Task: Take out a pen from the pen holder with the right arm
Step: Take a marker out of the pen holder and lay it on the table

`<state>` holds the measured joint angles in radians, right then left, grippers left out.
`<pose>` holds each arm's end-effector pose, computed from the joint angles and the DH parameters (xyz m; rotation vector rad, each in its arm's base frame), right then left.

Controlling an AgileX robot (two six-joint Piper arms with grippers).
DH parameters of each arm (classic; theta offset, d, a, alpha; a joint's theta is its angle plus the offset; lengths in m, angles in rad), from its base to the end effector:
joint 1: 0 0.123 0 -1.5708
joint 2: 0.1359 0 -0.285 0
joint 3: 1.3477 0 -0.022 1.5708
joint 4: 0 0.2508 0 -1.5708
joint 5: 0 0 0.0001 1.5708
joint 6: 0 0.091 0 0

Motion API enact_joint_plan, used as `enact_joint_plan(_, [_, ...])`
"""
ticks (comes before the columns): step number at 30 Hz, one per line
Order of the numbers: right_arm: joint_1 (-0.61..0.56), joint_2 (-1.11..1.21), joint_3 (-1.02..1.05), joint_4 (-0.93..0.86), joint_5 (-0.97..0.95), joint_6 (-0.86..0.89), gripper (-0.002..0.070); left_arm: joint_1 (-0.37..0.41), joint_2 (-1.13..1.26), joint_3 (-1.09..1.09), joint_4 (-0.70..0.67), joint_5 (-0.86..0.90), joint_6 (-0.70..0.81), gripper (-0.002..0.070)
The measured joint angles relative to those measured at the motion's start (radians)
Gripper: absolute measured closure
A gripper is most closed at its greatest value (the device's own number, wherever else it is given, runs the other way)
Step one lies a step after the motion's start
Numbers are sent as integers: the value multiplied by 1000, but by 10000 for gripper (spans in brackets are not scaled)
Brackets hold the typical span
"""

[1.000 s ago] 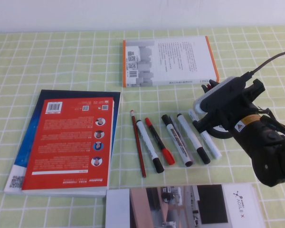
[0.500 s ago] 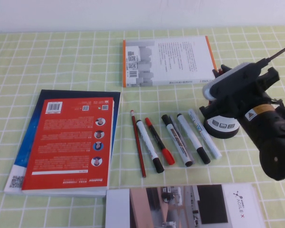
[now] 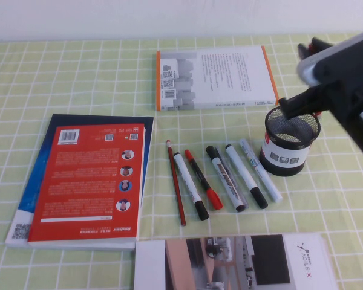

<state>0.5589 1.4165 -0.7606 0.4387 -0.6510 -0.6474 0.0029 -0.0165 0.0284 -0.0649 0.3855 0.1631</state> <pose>0.2717 0.1423 0.2944 -0.4392 1.4729 0.0137 0.0521 -0.0021 0.1700 0.1108 1.8772 0.0497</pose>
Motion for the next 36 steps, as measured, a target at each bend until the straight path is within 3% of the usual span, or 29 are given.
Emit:
enact_joint_plan(7, [0, -191, -14, 150, 234, -45, 612, 0, 0, 0, 0, 0, 0, 680])
enact_joint_plan(14, [0, -277, -110, 517, 470, -337, 612, 0, 0, 0, 0, 0, 0, 680])
enact_joint_plan(19, [0, -263, -159, 571, 590, -360, 612, 0, 0, 0, 0, 0, 0, 680])
enact_joint_plan(22, [-4, -239, -186, 511, 677, -266, 612, 0, 0, 0, 0, 0, 0, 680])
enact_joint_plan(32, [-78, -124, -389, 0, 1185, 416, 612, 0, 0, 0, 0, 0, 0, 680])
enact_joint_plan(36, [-80, -60, -498, -119, 1376, 597, 612, 0, 0, 0, 0, 0, 0, 680])
